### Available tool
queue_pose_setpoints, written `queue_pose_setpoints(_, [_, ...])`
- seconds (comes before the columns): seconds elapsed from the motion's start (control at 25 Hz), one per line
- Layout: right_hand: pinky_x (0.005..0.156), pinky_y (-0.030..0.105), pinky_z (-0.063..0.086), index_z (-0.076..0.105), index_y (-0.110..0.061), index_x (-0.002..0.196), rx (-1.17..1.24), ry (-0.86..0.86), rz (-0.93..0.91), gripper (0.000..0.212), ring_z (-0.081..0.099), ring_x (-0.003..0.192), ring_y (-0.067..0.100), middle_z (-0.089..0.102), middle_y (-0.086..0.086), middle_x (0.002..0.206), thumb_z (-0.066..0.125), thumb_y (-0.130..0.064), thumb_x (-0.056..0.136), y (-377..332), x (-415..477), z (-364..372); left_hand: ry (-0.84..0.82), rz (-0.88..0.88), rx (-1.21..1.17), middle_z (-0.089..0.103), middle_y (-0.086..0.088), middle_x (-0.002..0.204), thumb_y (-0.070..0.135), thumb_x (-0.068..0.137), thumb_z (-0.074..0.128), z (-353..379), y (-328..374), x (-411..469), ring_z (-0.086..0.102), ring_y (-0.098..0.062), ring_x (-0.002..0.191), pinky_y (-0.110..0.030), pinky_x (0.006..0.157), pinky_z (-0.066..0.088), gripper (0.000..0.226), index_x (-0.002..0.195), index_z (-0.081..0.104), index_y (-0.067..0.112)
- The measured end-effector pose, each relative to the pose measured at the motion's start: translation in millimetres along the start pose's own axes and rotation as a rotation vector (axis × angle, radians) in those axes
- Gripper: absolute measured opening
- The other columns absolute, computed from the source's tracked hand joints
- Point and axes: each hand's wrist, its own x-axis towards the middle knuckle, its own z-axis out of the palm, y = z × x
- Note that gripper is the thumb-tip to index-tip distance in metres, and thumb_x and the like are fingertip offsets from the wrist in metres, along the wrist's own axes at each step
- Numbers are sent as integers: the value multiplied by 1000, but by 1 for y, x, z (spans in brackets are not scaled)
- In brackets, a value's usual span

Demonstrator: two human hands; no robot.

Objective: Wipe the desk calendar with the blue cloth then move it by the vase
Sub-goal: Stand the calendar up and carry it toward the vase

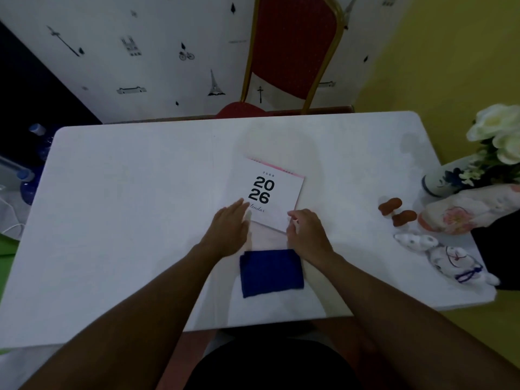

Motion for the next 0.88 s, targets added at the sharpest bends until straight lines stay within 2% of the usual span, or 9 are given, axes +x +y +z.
queue_pose_setpoints(0.08, [95,34,52,62,-5,129,41,-8,136,31,59,116,26,62,11,122,58,-11,99,-5,21,-5,-3,-76,-69,20,-11,174,23,109,41,-10,0,24,17,-25,163,-44,133,12,60,164,23,9])
queue_pose_setpoints(0.16, [77,27,47,62,-10,104,50,7,253,8,59,102,25,57,8,106,59,-12,96,-8,37,-5,-22,-155,-115,15,-12,175,22,109,42,-16,-3,42,10,-27,164,-44,132,5,63,165,17,7])
queue_pose_setpoints(0.28, [60,20,35,47,-17,82,74,27,352,19,52,86,20,47,5,99,60,-14,95,-9,52,-2,-15,-241,-193,6,-16,176,21,107,46,-21,-8,64,2,-30,164,-45,131,0,70,165,10,4])
queue_pose_setpoints(0.4, [55,17,33,44,-21,73,134,48,424,28,47,70,11,49,7,101,60,-13,94,-9,57,2,6,-300,-269,6,-18,175,20,105,50,-23,-9,79,4,-33,163,-46,131,6,76,165,6,3])
queue_pose_setpoints(0.52, [53,18,33,39,-23,63,247,42,480,35,45,61,12,49,8,91,56,-8,90,-11,58,5,46,-332,-342,27,-20,168,15,101,57,-20,-6,87,25,-36,157,-45,126,24,74,162,17,0])
queue_pose_setpoints(0.64, [53,23,32,47,-14,66,366,95,570,21,46,61,18,53,8,78,53,-8,85,-14,59,7,97,-338,-352,37,-18,161,11,96,64,-16,-8,87,36,-38,149,-50,123,33,71,158,29,4])
queue_pose_setpoints(0.72, [54,23,40,61,-15,71,486,148,627,18,56,67,18,65,0,75,51,-8,84,-14,60,6,134,-338,-380,45,-17,155,5,92,66,-18,-13,88,43,-39,143,-54,119,40,68,153,35,7])
queue_pose_setpoints(0.8, [67,30,60,75,-17,97,643,172,705,27,69,83,18,76,-2,93,52,-8,86,-16,62,5,179,-339,-421,52,-16,148,1,90,69,-23,-16,87,49,-40,137,-58,111,48,66,148,39,11])
queue_pose_setpoints(0.88, [69,32,61,69,-19,115,741,194,746,34,71,91,19,76,-2,104,56,-9,86,-18,62,2,230,-343,-480,54,-14,143,4,87,75,-30,-16,85,53,-39,132,-57,107,52,69,145,39,14])
